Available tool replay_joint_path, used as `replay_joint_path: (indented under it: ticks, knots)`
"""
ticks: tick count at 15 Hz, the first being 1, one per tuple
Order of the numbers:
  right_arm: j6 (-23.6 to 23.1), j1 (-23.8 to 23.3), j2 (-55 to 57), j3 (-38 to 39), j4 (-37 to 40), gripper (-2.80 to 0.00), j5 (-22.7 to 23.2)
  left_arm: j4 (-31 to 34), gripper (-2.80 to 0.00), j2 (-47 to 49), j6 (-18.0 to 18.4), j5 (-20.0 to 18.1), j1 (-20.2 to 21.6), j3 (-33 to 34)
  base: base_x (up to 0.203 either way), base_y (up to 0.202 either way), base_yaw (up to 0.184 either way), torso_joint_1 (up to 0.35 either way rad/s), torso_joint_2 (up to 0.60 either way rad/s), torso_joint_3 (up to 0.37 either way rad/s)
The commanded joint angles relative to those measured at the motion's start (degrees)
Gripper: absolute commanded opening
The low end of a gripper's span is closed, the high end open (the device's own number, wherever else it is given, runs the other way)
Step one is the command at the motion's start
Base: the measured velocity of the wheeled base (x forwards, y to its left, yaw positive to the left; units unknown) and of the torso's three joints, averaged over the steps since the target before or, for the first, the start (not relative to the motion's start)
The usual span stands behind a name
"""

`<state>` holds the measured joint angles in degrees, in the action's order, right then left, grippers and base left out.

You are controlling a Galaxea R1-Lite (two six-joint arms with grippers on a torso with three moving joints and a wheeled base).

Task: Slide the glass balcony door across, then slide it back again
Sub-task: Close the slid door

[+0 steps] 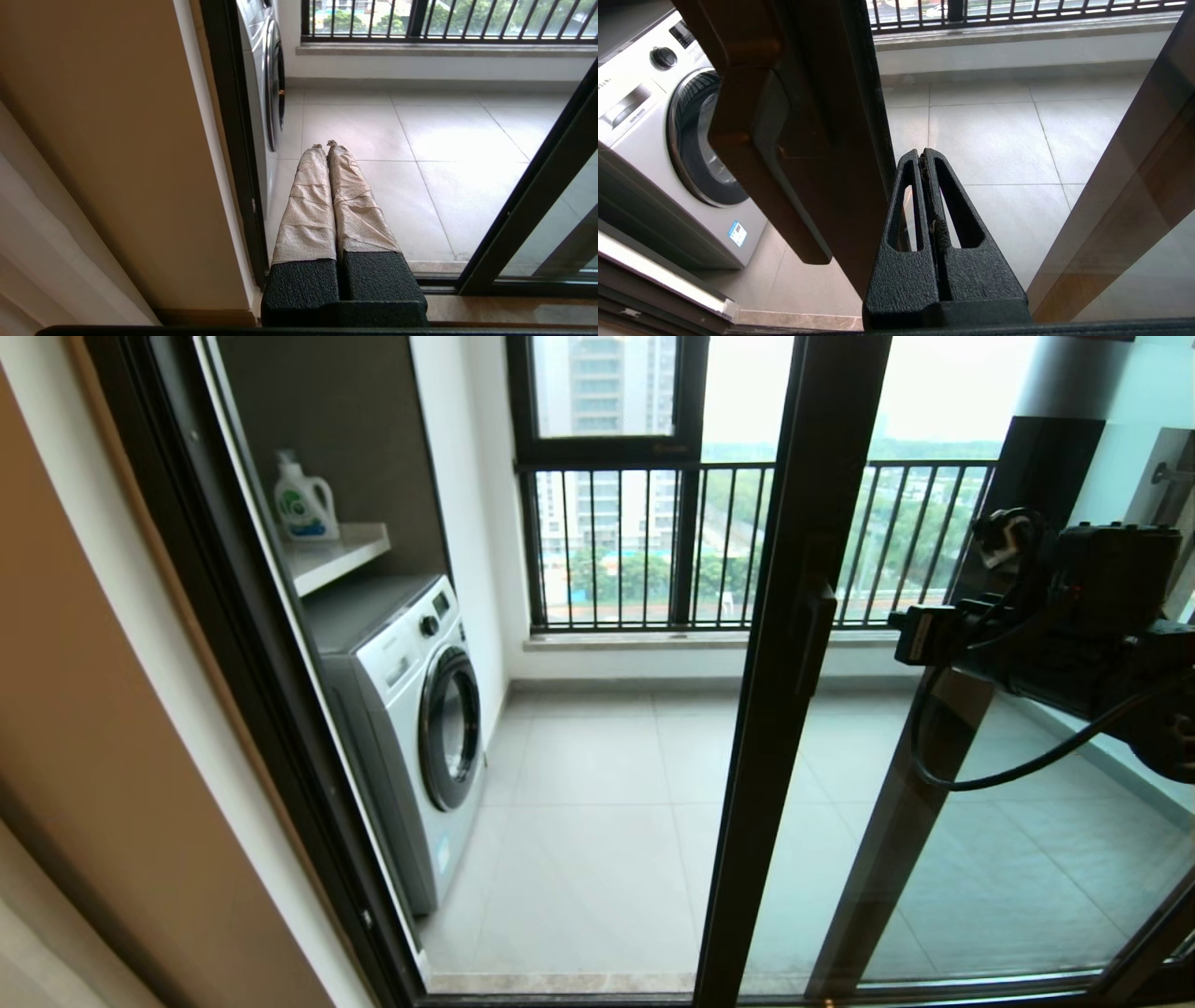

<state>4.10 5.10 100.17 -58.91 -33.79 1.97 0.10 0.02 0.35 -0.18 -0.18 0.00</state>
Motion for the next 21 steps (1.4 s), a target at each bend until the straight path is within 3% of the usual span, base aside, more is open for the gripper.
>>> replay_joint_path:
  ticks: [1, 11, 21]
  knots:
    - [0.03, 0.54, 2.29, -0.79, -0.28, -2.8, 0.05, -0.01, -2.8, 0.06, 0.0, 0.01, 0.01, 0.0, 0.0, 0.0, 0.0, 0.0, 0.0, 0.0]
    - [0.03, 4.86, 6.84, -6.74, -0.22, -2.8, -0.13, -0.01, -2.8, 0.06, 0.0, -0.04, 0.01, 0.0, 0.0, 0.0, 0.0, 0.0, 0.0, 0.0]
    - [0.12, 9.49, 8.12, -7.71, -0.25, -2.8, -0.18, -0.01, -2.8, 0.06, 0.0, 0.01, 0.01, 0.0, 0.0, 0.0, 0.0, 0.0, 0.0, 0.0]
